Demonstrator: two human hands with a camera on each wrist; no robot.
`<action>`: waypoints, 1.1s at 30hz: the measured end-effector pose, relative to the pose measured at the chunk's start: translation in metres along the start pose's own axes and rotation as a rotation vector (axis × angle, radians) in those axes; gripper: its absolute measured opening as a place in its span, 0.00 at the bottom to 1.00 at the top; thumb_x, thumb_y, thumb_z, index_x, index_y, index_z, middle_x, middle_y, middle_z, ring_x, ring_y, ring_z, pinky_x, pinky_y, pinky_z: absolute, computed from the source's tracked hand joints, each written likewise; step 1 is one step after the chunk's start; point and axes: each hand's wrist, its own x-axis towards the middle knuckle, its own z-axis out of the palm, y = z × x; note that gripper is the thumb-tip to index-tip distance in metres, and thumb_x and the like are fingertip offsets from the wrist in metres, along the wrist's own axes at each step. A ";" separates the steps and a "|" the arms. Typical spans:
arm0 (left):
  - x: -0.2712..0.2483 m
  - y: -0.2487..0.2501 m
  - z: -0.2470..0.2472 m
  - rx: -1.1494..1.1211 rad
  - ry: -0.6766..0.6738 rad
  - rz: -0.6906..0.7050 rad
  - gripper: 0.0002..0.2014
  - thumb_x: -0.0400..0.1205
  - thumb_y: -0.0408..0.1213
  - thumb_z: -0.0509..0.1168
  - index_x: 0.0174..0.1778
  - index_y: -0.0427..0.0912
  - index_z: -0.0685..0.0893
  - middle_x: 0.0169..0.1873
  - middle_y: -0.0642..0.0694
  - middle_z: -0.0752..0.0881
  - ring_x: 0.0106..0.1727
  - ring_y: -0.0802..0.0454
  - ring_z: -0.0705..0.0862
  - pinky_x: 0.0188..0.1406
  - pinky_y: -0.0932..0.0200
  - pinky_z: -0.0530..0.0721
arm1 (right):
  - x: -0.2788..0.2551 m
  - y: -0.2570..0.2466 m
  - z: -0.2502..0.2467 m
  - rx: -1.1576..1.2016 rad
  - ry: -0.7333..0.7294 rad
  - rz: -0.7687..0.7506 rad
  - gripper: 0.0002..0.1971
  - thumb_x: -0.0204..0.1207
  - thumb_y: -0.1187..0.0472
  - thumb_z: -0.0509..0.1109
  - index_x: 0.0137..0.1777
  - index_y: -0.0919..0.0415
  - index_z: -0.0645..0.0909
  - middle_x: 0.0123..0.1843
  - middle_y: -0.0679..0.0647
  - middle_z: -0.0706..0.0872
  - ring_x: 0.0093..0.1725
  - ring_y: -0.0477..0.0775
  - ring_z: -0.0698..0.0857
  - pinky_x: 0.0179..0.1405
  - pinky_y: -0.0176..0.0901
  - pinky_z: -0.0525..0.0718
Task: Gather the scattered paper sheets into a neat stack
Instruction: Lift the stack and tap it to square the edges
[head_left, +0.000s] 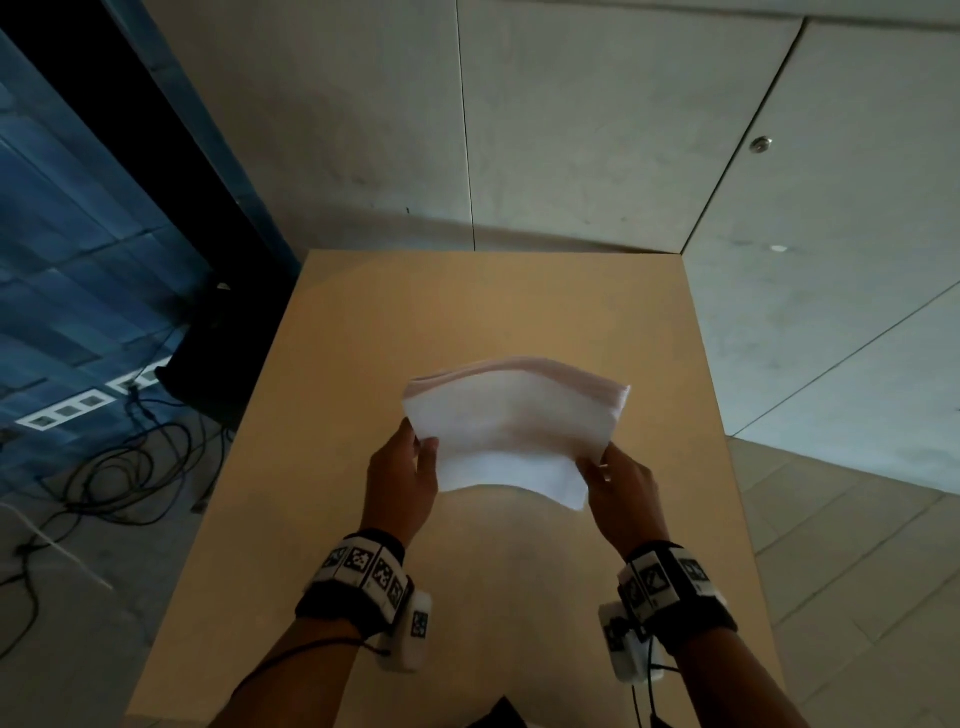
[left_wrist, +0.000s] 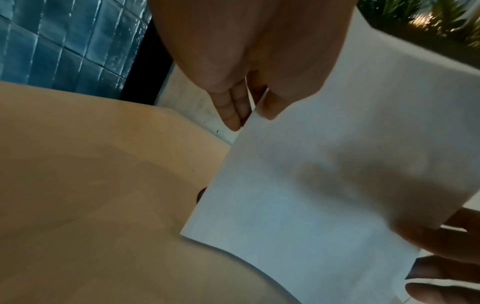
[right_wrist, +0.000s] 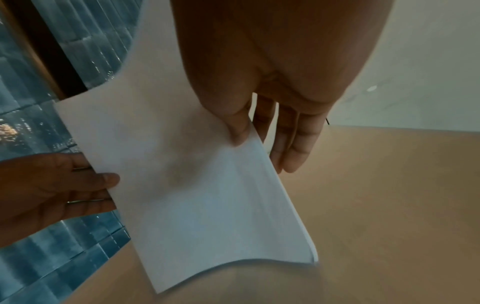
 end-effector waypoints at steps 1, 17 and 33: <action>0.001 0.004 -0.003 -0.004 0.022 0.033 0.08 0.85 0.33 0.62 0.57 0.37 0.82 0.42 0.49 0.85 0.46 0.48 0.86 0.40 0.75 0.74 | 0.001 -0.004 -0.004 -0.003 0.005 -0.020 0.10 0.83 0.56 0.62 0.55 0.58 0.83 0.47 0.57 0.90 0.44 0.60 0.87 0.45 0.55 0.85; 0.001 -0.012 0.014 0.066 -0.065 -0.075 0.09 0.86 0.37 0.60 0.55 0.35 0.80 0.42 0.40 0.87 0.45 0.42 0.86 0.40 0.58 0.77 | 0.001 0.006 0.006 0.045 -0.134 0.080 0.13 0.83 0.56 0.60 0.65 0.52 0.77 0.57 0.55 0.88 0.54 0.63 0.86 0.51 0.57 0.84; 0.072 -0.056 0.050 0.234 -0.382 -0.464 0.20 0.85 0.35 0.55 0.74 0.41 0.72 0.65 0.36 0.81 0.61 0.34 0.81 0.58 0.46 0.82 | 0.065 0.020 0.056 0.032 -0.394 0.343 0.15 0.80 0.60 0.64 0.66 0.60 0.75 0.60 0.62 0.85 0.59 0.65 0.83 0.50 0.45 0.75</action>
